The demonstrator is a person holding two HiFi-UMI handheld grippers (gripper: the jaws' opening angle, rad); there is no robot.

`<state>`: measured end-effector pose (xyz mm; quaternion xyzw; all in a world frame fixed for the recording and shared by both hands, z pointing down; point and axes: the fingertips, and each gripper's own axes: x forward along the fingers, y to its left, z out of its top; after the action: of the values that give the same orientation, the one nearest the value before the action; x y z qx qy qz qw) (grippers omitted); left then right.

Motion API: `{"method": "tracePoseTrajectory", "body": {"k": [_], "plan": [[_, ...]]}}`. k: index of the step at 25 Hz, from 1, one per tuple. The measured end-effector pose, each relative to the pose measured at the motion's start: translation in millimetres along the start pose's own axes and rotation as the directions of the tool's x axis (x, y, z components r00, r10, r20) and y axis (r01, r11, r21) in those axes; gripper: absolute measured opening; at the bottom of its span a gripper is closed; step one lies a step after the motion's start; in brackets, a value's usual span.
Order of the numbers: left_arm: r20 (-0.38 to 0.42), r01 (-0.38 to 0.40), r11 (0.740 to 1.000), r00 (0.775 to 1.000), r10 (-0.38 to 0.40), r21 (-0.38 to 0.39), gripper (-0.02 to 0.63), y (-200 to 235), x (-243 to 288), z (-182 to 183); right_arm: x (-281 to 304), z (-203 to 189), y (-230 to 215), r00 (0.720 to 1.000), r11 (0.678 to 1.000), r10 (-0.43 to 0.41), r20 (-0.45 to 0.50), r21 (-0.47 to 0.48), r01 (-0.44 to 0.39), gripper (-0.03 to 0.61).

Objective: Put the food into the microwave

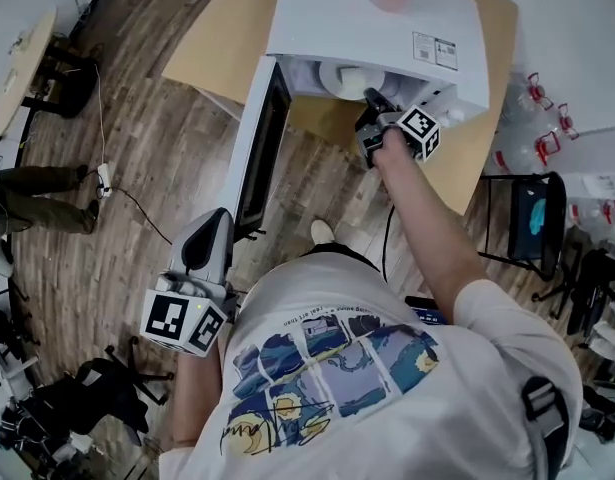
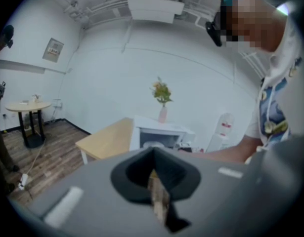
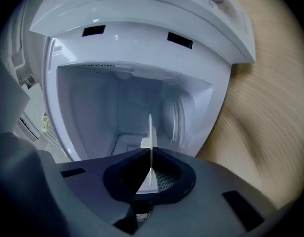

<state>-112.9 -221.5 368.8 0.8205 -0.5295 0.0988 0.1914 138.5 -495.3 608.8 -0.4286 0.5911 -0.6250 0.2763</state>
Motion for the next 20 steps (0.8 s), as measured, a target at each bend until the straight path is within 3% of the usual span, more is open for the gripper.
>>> {"method": "tracePoseTrajectory", "body": {"k": [12, 16, 20], "plan": [[-0.014, -0.07, 0.997, 0.998, 0.069, -0.029, 0.006, 20.7, -5.5, -3.2, 37.4, 24.8, -9.3, 0.995, 0.996, -0.061, 0.081, -0.054, 0.065, 0.015], [-0.015, -0.069, 0.997, 0.998, 0.069, -0.031, 0.006, 22.8, -3.4, -3.1, 38.5, 29.9, -6.3, 0.99, 0.98, -0.095, 0.106, -0.164, 0.112, 0.017], [-0.015, -0.073, 0.997, 0.997, 0.073, -0.033, 0.006, 26.4, -2.9, -2.6, 38.9, 32.4, -5.7, 0.979, 0.925, -0.16, 0.129, -0.326, 0.194, 0.028]]}}
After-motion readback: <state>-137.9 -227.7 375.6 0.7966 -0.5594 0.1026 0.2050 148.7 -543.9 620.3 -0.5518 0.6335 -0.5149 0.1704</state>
